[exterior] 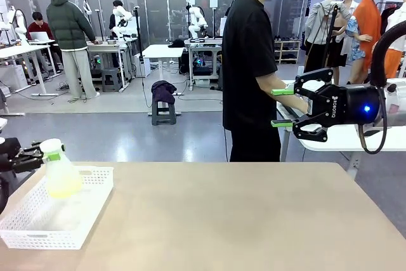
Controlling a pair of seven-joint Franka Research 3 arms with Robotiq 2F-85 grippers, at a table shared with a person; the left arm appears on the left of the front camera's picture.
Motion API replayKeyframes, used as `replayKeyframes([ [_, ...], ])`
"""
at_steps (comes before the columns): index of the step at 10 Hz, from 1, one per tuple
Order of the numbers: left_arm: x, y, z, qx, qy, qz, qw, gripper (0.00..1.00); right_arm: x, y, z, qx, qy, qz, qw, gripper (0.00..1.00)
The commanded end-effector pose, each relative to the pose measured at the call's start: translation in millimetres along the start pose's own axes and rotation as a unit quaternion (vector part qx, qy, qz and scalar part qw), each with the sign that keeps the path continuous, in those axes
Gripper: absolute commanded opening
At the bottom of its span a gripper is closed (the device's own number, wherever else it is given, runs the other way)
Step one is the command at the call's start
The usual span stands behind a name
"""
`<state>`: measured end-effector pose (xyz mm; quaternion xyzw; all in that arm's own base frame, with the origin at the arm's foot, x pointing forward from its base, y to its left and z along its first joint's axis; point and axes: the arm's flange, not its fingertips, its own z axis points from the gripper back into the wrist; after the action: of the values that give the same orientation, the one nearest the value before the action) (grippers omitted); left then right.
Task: Prepare the solutions needed for the experiment.
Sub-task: When the human places the Big flask in the center of the table, pick up the Big flask and place it in the left Organizing basket.
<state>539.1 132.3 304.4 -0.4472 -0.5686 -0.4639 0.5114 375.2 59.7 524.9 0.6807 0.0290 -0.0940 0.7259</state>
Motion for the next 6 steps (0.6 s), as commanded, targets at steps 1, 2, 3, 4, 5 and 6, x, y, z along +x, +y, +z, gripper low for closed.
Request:
replayKeyframes([
  [1,-4.5,-7.9,-0.4,-0.018,-0.002,-0.005,1.0,0.0,-0.4,1.3,-0.3,0.004,0.001,0.001,1.0,0.63],
  [2,-10.7,-9.7,-3.1,-0.023,0.007,-0.004,1.0,0.0,-0.4,1.3,-0.3,0.004,0.001,0.001,1.0,0.63],
  [3,-15.7,-13.8,-7.0,-0.03,0.026,-0.004,0.999,0.0,-0.4,1.3,-0.3,0.004,0.001,0.001,1.0,0.63],
  [4,-20.1,-18.0,-11.9,-0.041,0.042,-0.002,0.998,0.0,-0.4,1.3,-0.3,0.004,0.001,0.001,1.0,0.63],
  [5,-25.7,-17.4,-12.5,-0.043,0.04,0.008,0.998,0.0,-0.4,1.3,-0.3,0.004,0.001,0.001,1.0,0.63],
  [6,-29.5,-18.2,-12.9,-0.049,0.039,0.015,0.998,0.0,-0.4,1.3,-0.3,0.004,0.001,0.001,1.0,0.63],
])
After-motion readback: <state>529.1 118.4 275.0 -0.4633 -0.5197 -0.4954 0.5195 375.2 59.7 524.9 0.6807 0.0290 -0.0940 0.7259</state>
